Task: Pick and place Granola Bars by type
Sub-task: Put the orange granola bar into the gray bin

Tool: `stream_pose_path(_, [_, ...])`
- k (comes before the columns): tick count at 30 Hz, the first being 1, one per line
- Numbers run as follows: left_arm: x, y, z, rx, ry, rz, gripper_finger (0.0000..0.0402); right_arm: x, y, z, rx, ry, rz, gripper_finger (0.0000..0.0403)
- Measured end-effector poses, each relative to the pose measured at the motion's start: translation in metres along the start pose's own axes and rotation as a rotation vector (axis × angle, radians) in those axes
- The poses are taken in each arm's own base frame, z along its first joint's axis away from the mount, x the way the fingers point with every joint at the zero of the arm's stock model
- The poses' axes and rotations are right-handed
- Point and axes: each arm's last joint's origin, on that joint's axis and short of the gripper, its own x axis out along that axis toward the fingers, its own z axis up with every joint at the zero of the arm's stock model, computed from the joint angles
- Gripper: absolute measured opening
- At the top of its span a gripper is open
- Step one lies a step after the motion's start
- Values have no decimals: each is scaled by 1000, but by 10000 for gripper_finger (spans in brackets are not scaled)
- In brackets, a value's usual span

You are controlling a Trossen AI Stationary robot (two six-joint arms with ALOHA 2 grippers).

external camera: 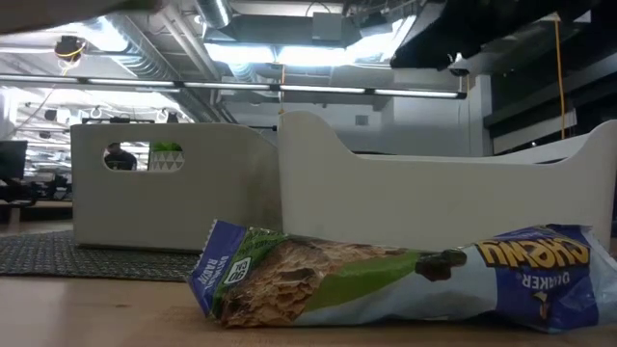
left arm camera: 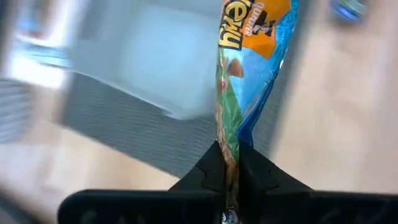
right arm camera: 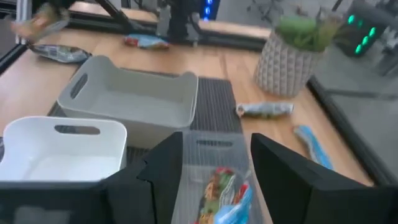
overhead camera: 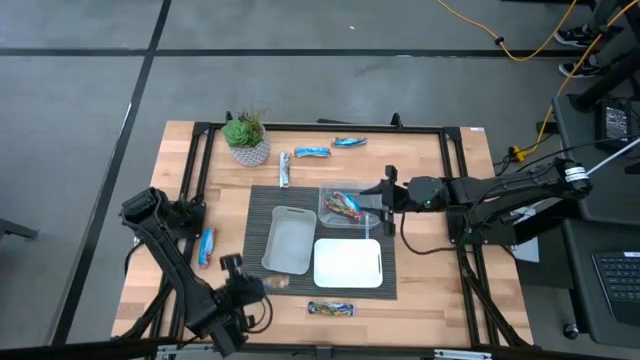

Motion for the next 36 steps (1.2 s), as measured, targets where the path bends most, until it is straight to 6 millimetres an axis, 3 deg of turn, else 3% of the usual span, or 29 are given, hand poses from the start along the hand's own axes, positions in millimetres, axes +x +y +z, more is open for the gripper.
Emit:
stream_pose_path(3, [-7,16,9,-55,-18,116,14,0,0,1,-29,-8,0,192])
stream_pose_path(7, [-6,22,19,-78,-54,118,15,0,0,1,-54,-8,0,192])
stream_pose_path(16, [12,42,46,-112,-91,217,12,0,0,0,-78,-4,0,192])
stream_pose_path(23, [34,81,81,-128,-65,311,11,0,0,0,-78,-4,0,192])
stream_pose_path(28, [32,112,94,-147,-55,325,12,0,0,0,-79,-4,0,192])
stream_pose_path(36, [32,131,105,-172,-48,289,10,0,0,0,-79,-4,0,192])
